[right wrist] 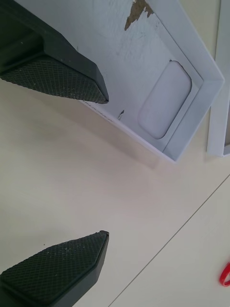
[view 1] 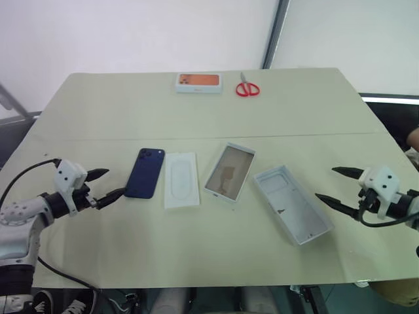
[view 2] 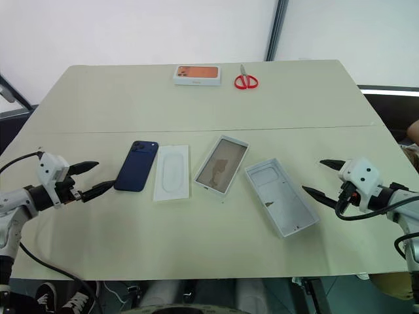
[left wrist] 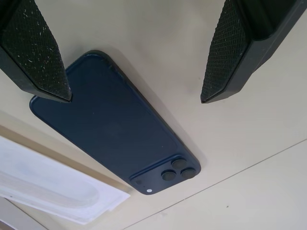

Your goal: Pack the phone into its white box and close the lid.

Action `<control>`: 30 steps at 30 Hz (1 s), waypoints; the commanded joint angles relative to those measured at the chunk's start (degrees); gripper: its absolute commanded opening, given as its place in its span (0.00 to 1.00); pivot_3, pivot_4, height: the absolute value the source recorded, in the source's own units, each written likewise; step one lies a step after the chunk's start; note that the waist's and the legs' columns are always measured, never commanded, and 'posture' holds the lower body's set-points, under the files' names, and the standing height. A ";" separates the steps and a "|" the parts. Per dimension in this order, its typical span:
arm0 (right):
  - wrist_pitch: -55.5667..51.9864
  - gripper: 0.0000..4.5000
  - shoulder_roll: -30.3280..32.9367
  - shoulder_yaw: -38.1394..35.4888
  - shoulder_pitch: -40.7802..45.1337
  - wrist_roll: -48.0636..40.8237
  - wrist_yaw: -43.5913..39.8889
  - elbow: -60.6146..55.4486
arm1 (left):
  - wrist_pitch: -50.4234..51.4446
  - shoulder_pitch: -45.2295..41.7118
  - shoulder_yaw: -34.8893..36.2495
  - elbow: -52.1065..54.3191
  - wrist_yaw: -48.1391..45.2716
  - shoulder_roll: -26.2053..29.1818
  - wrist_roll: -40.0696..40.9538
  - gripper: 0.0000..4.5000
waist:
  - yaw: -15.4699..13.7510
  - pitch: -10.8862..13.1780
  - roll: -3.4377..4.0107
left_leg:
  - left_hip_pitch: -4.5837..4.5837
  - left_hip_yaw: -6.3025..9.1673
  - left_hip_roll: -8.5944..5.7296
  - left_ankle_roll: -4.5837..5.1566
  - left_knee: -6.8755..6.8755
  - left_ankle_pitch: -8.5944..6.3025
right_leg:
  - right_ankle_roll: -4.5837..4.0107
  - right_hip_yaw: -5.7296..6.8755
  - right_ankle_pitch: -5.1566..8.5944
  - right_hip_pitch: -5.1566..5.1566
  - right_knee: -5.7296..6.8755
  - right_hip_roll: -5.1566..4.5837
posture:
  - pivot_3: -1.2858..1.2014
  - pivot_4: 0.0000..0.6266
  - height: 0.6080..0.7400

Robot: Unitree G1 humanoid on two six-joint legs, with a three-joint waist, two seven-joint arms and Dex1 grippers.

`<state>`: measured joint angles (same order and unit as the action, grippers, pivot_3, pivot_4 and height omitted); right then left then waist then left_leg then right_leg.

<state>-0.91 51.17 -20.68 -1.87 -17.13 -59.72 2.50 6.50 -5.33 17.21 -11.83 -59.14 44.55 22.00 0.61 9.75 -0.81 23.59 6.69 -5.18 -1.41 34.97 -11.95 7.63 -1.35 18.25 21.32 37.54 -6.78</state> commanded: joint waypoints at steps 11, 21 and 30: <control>-1.63 0.99 -1.04 3.20 2.04 -0.60 1.98 -4.03 | 3.01 -0.46 -0.57 4.18 1.38 0.31 0.27 1.00 | 0.00 0.00 0.00 | 0.00 0.00 0.00 0.00 0.01 0.00 | 0.00 0.00 0.00 0.00 0.00 0.00 | 0.52 0.24 1.00; -1.29 0.99 0.27 1.62 2.10 -0.96 1.19 -2.89 | 4.84 -1.41 -0.91 6.19 1.35 0.45 1.61 1.00 | -0.01 0.00 0.00 | 0.00 0.00 0.00 0.00 0.01 0.00 | 0.01 0.00 0.00 0.00 0.00 0.01 | 0.52 0.24 1.00; -0.10 0.99 1.26 0.26 2.38 -0.08 1.40 -0.15 | 3.48 -0.46 -1.09 6.65 0.09 0.05 1.46 1.00 | 0.08 0.00 0.00 | 0.00 -0.02 0.00 0.00 0.00 0.00 | 0.00 -0.01 0.00 -0.02 0.00 0.00 | 0.52 0.24 1.00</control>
<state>-1.95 51.33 -18.55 -0.04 -16.99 -58.54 2.68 10.68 -6.03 14.71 -6.96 -59.15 44.35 22.72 0.69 9.75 -0.81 23.60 6.67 -5.18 -1.41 34.96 -11.95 7.63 -1.37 18.25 21.30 37.53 -6.77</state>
